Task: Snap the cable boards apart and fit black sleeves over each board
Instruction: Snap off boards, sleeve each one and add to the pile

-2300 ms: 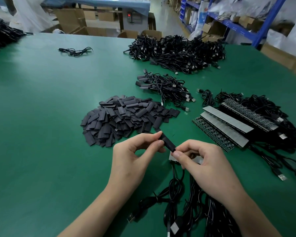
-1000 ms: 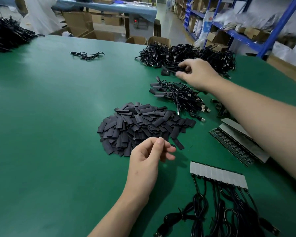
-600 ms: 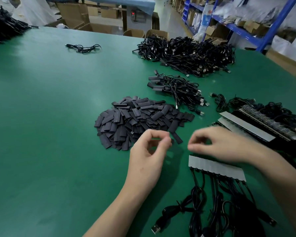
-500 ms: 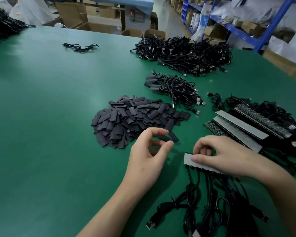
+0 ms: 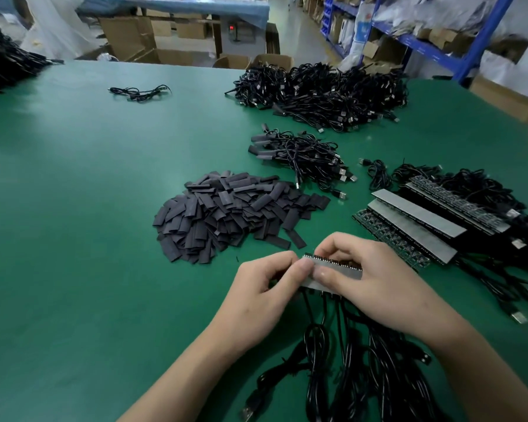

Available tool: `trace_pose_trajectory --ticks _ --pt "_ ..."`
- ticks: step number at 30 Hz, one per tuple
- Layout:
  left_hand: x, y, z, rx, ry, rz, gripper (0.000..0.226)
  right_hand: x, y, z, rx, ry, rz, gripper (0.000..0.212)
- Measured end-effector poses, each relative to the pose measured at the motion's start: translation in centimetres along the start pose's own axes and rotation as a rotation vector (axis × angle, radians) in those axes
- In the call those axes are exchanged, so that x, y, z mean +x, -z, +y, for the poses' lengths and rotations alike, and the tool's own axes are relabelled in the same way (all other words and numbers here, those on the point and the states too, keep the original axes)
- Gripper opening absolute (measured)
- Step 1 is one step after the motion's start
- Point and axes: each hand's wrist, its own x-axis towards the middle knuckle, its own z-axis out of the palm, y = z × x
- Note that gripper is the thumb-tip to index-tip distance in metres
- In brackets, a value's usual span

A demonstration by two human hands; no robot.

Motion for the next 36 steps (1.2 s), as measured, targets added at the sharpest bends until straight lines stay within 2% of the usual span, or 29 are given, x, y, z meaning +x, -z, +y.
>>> trace_pose_trajectory --ticks 3,7,14,17,29,32,36 --pt "0.0 -0.3 -0.1 -0.022 0.002 0.003 0.053 -0.1 -0.6 -0.1 0.036 0.017 -0.034 0.011" --pt "-0.1 -0.3 0.1 -0.137 0.018 -0.044 0.041 -0.5 -1.1 0.1 0.135 0.068 -0.062 0.012" --pt "-0.3 -0.8 0.7 -0.232 0.014 -0.106 0.042 -0.7 -0.8 0.9 0.283 0.091 -0.135 0.017" --pt "-0.4 -0.9 0.9 -0.269 0.009 -0.136 0.042 -0.7 -0.7 1.1 0.319 0.118 -0.163 0.012" --pt "-0.7 -0.8 1.1 -0.385 0.085 -0.200 0.042 -0.7 -0.4 1.0 0.411 0.176 -0.204 0.016" --pt "-0.6 -0.9 0.9 -0.387 0.093 -0.179 0.045 -0.5 -0.5 1.0 0.411 0.193 -0.201 0.018" --pt "-0.2 -0.6 0.5 -0.269 0.070 -0.080 0.059 -0.4 -0.2 1.7 0.389 0.126 -0.198 0.016"
